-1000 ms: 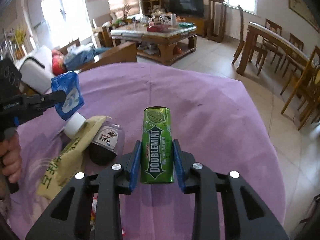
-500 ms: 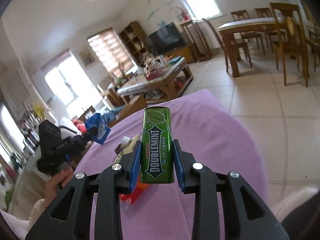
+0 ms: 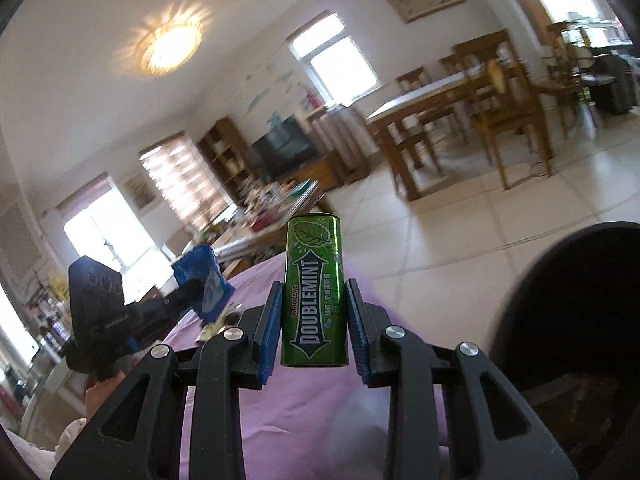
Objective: Collect trash
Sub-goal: 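Carry the wrapper and gum pack over the black bin and open both tools, then move both open tools back from the bin to the table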
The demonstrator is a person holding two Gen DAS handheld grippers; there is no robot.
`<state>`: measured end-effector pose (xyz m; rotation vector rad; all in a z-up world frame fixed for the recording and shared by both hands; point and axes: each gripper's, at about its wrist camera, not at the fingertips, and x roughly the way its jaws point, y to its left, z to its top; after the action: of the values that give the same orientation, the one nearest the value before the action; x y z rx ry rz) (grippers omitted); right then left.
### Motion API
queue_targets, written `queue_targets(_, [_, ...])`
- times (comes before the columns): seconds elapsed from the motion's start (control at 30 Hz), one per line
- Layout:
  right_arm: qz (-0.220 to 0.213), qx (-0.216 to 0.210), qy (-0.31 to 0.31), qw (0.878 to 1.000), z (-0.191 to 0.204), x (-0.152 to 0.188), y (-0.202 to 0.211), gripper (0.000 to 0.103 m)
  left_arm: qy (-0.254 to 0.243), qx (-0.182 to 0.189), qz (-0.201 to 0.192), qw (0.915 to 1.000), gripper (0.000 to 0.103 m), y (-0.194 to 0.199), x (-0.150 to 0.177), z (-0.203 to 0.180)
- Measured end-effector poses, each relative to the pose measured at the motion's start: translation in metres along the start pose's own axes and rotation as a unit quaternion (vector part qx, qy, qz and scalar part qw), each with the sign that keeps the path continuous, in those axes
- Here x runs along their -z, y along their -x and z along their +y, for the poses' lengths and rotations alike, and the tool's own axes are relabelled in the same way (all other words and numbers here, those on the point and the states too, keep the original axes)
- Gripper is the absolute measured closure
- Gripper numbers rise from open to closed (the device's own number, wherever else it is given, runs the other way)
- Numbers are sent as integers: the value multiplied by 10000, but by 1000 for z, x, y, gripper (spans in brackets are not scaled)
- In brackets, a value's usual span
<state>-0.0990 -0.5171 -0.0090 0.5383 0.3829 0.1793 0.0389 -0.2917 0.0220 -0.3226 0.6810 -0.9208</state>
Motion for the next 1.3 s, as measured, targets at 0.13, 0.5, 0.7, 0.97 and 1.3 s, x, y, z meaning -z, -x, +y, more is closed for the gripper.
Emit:
queue_targets(0.13, [-378,407,-161,9983,-28,1,32,72,-176,291,344,9988,95,-52,14,-39])
queue_targets(0.5, [-918,1218,-564,9867,-93,15,87,72,-648,857,1223,9867,95,-180,78,-126])
queue_targets(0.7, [-984,1317,-784,9833,-120,20,96,72,-785,851,1520,9816,95,-218,105,-140])
queue_targets(0.97, [-906,1366,-982,9816,-143,33,101,72,-964,782,1735,9770,95,-231,124,-140])
queue_targets(1.3, [-1096,1761,-559,9767,-124,29,113,5,-2372,204,1462,9602,5,-217,140,-173])
